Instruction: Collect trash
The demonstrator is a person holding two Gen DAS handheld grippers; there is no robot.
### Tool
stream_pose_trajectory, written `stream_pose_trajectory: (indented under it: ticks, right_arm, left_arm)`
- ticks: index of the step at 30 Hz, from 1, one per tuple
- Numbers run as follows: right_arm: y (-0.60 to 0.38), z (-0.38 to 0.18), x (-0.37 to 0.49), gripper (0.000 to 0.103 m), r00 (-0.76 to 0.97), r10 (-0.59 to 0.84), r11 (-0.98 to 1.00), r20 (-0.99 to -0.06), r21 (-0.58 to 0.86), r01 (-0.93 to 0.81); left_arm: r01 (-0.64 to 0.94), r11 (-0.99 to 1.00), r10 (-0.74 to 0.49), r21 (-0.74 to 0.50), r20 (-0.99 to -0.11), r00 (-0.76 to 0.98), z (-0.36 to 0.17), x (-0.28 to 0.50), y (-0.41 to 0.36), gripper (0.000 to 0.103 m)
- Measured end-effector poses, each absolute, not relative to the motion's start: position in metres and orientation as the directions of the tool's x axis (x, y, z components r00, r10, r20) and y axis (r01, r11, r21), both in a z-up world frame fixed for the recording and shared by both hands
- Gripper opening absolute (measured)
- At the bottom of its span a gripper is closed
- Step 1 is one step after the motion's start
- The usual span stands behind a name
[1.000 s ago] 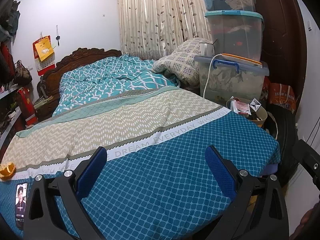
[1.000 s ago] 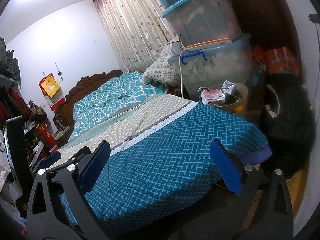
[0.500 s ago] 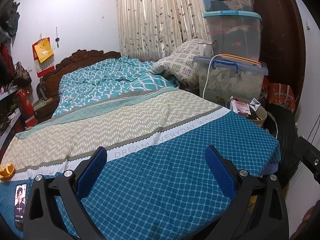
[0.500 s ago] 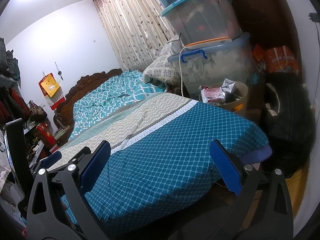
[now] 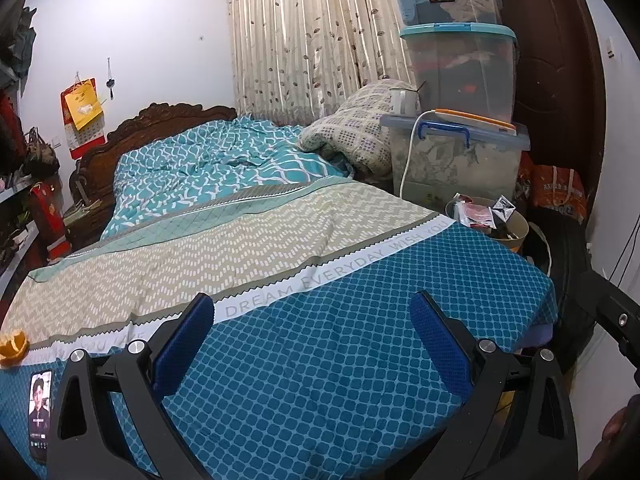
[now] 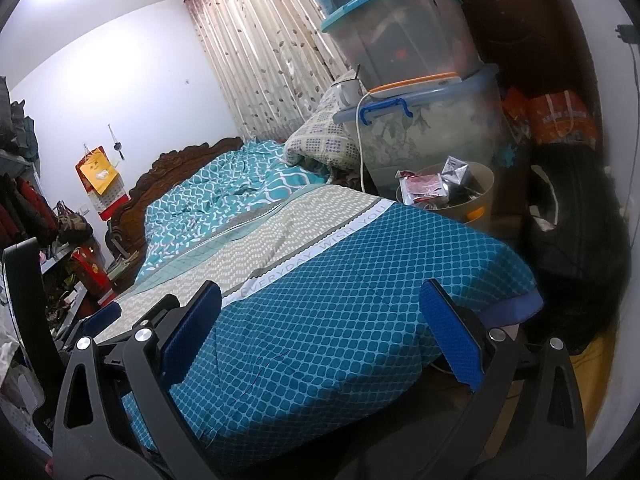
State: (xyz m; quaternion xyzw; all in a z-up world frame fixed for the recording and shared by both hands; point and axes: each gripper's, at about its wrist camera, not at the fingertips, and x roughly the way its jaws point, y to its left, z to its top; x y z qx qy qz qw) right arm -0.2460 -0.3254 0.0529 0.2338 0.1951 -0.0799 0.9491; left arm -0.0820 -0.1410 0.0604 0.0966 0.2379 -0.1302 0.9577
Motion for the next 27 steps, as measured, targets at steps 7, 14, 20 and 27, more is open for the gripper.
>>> stream_pose_trajectory:
  ticks: [7,14,20,27]
  right_arm:
    - [-0.3266,0.0530,-0.2465,0.098,0.910,-0.060,0.876,-0.411,0.415,0.246]
    - [-0.3271,0.0525,-0.2473,0.098,0.908,-0.061,0.875,-0.414,0.416,0.248]
    - [-0.3271,0.0526,-0.2473,0.098,0.908,-0.061,0.874,-0.414,0.417,0.248]
    - [-0.3276,0.0526,-0.2473,0.098,0.908,-0.061,0.874,-0.414,0.417,0.249]
  left_arm:
    - [0.313,0.943,-0.222,0.116,-0.482,0.847,0.0630,-0.0854,-0.1421,0.094]
    - [0.321,0.937,-0.216,0.138,-0.494,0.842,0.0616,-0.0875,-0.1453,0.094]
    - [0.318,0.935,-0.208,0.160,-0.479,0.853,0.0624,-0.0914,-0.1464,0.094]
    - [0.312,0.935,-0.200,0.166,-0.479,0.855,0.0615,-0.0919,-0.1464,0.094]
